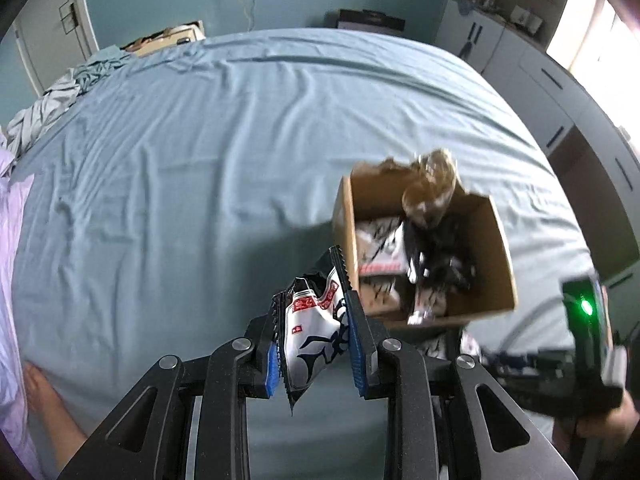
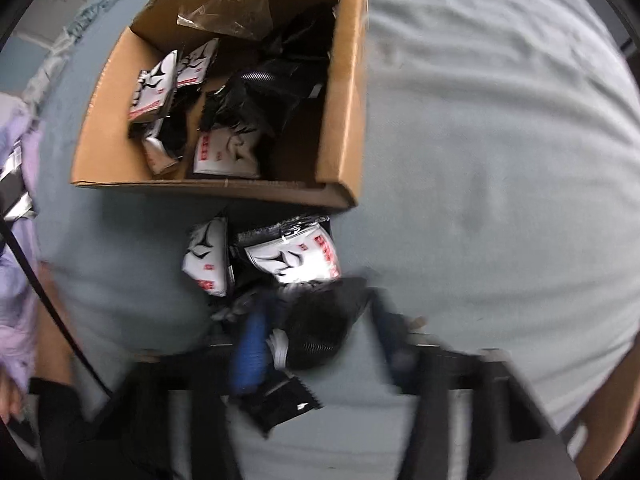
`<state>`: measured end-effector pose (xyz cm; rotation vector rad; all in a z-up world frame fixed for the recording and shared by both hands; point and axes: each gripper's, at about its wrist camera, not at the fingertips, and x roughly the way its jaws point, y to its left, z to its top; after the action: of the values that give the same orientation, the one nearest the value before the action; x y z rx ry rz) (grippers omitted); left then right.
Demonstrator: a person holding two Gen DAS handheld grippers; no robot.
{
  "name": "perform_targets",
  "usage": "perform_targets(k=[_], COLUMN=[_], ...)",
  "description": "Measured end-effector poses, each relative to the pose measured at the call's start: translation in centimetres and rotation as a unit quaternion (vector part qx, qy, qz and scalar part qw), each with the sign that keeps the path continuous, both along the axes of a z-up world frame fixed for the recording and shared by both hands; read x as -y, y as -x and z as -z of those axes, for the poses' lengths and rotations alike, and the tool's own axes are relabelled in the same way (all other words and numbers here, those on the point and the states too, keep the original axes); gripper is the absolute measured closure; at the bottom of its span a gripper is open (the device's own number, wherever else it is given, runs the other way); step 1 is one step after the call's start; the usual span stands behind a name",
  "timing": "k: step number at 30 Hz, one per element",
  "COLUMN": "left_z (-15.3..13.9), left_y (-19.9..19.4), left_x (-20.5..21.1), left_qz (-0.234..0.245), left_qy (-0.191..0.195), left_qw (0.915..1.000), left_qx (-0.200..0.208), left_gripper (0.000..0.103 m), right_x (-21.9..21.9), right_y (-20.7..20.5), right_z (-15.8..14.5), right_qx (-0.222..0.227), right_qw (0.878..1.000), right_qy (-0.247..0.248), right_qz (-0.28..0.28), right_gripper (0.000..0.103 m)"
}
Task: Organize snacks
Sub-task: 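Drop both packets into the box and open both tools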
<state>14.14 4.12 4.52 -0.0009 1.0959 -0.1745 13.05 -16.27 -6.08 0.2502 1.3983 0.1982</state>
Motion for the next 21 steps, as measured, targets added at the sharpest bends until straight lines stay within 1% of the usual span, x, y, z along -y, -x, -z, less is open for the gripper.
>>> perform_targets(k=[3, 4, 5, 7, 8, 9, 10, 12, 15, 18, 19, 20, 21], left_z=[-0.1, -0.2, -0.3, -0.2, -0.1, -0.1, 0.0, 0.3, 1.2, 2.0, 2.2, 2.5, 2.8], left_y=[-1.4, -1.8, -2.0, -2.3, -2.3, -2.0, -1.6, -1.1, -0.4, 0.7, 1.4, 2.0, 2.7], left_x=[1.3, 2.0, 2.4, 3.0, 3.0, 2.6, 2.0, 0.8, -1.0, -2.6, -3.1, -3.3, -3.5], left_qz=[-0.003, -0.001, 0.003, 0.01, 0.005, -0.013, -0.027, -0.031, -0.041, -0.045, -0.041, -0.036, -0.029], left_qy=[0.033, 0.045, 0.055, 0.073, 0.074, 0.066, 0.063, 0.061, 0.032, 0.005, -0.002, -0.009, -0.017], left_qw=[0.9994, 0.9989, 0.9983, 0.9971, 0.9971, 0.9975, 0.9972, 0.9975, 0.9986, 0.9984, 0.9983, 0.9983, 0.998], left_qx=[0.006, 0.012, 0.017, 0.021, 0.019, 0.022, 0.029, 0.017, -0.011, -0.035, -0.041, -0.046, -0.053], left_gripper=[0.076, 0.075, 0.073, 0.041, 0.011, 0.002, 0.002, 0.002, 0.002, 0.003, 0.003, 0.003, 0.003], right_x=[1.1, 1.6, 2.0, 3.0, 3.3, 3.6, 4.0, 5.0, 5.2, 5.0, 4.9, 4.9, 4.9], right_y=[1.0, 1.4, 1.6, 2.3, 2.5, 2.7, 3.0, 3.4, 3.6, 3.2, 2.8, 2.7, 2.6], right_z=[-1.2, -1.8, -2.2, -3.6, -4.3, -5.2, -6.1, -8.2, -11.2, -13.0, -13.2, -13.0, -12.8], right_qx=[0.034, 0.043, 0.046, 0.06, 0.066, 0.075, 0.087, 0.125, 0.175, 0.202, 0.204, 0.202, 0.197], right_qw=[0.999, 0.999, 0.999, 0.998, 0.997, 0.996, 0.993, 0.983, 0.968, 0.952, 0.949, 0.95, 0.955], right_qy=[-0.005, -0.011, -0.019, -0.036, -0.042, -0.054, -0.078, -0.136, -0.179, -0.229, -0.238, -0.231, -0.206], right_qz=[-0.009, -0.01, -0.01, -0.008, -0.009, -0.009, -0.008, 0.001, 0.006, 0.031, 0.047, 0.059, 0.079], right_gripper=[0.081, 0.082, 0.082, 0.082, 0.082, 0.082, 0.082, 0.082, 0.082, 0.08, 0.073, 0.062, 0.027])
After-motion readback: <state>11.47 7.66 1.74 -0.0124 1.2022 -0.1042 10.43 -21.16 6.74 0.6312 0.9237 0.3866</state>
